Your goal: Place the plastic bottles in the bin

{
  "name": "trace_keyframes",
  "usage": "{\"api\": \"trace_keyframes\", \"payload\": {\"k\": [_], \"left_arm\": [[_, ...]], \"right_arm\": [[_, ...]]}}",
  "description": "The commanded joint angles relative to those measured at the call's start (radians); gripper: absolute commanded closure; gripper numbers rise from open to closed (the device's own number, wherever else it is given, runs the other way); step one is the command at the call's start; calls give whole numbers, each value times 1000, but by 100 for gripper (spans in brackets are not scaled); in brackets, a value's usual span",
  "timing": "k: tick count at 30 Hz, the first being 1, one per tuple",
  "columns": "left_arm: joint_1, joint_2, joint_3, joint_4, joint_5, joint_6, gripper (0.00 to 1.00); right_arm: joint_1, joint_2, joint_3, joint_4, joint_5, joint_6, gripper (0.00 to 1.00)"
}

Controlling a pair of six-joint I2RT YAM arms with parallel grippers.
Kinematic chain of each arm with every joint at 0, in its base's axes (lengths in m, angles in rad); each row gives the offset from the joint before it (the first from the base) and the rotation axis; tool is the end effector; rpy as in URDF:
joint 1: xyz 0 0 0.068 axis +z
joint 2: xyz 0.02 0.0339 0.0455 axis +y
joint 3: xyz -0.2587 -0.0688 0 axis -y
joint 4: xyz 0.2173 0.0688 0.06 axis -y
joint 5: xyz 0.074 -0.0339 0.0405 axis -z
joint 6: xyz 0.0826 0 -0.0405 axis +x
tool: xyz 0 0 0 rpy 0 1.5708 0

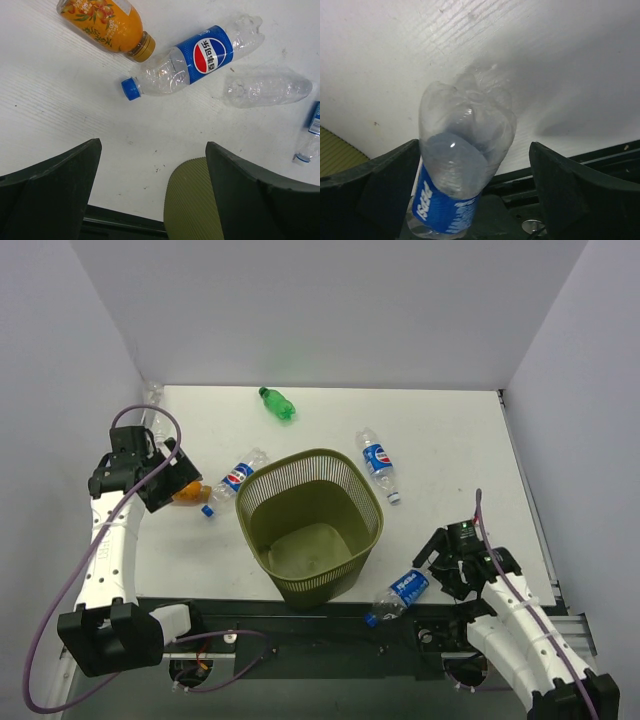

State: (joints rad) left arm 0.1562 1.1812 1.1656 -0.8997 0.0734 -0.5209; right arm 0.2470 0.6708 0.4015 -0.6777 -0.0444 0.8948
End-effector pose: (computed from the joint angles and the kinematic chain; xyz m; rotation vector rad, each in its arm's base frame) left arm 0.2333 0.0306 0.2854 -0.8005 2.3675 -0.2443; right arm 0.1292 0.0364 0.1473 0.8083 2.4661 0.5006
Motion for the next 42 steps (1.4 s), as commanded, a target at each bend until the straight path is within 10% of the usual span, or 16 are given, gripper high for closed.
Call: {"api": "trace_keyframes", "payload": {"k": [1,11,18,26,33,42], "left_arm": [[-1,-5,-9,33,26,-25,3],[-1,21,-18,51,12,-42,3],[11,92,-20,39,-20,-51,3],[9,124,-17,21,-55,-88,3],[11,112,-27,15,-63,-123,3],[16,103,-34,4,-66,-129,3]], "right_arm": [[28,93,-38,131,-55,9,21],[35,147,142,31,41,-46,76],[34,208,818,-313,363,-284,76],[35,403,1466,-292,422,-398,76],[92,498,1510,-36,141,-314,76],[503,605,1479,101,330,-379,75]]}}
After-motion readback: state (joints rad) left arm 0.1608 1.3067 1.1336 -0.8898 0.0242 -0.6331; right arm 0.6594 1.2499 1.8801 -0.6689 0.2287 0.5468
